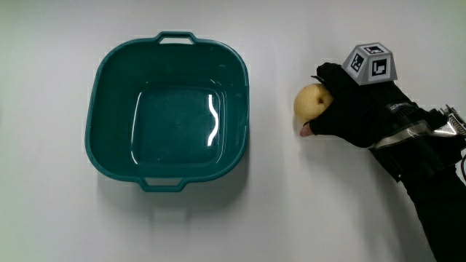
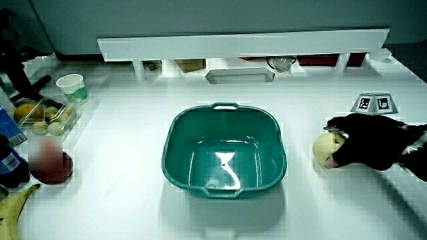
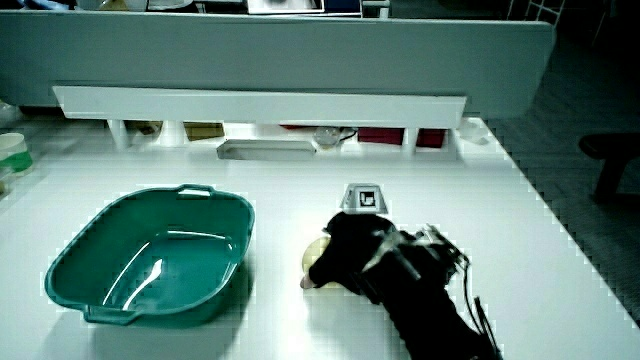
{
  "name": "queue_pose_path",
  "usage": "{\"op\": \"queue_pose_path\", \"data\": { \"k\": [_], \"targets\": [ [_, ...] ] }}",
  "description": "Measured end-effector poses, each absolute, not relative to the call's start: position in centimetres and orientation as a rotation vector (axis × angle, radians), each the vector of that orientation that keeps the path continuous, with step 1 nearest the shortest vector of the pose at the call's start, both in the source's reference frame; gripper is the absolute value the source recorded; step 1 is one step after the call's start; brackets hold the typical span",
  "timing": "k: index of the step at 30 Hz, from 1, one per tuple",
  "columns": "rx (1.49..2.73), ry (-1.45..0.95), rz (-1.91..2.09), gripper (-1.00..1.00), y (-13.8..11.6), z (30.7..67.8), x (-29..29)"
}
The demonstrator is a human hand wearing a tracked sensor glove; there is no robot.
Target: Pick pear from desk
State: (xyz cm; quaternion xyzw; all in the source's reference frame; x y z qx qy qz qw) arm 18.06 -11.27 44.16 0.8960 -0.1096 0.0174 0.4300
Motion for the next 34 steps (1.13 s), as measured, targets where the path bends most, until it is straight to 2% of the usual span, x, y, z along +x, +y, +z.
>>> {"op": "queue_pose_path", "data": {
  "k": [17,24,29,34],
  "targets": [
    [2.314,-0.312,0.029,1.0,-11.0,43.9,17.8],
    [2.328,-0.335,0.052,1.0,-11.2,43.1,17.4],
    [2.402,-0.326,0.004,1.0,-12.1,42.0,16.8],
    [2.437,-0.427,0.049,1.0,-12.7,38.2,14.4]
  ]
}}
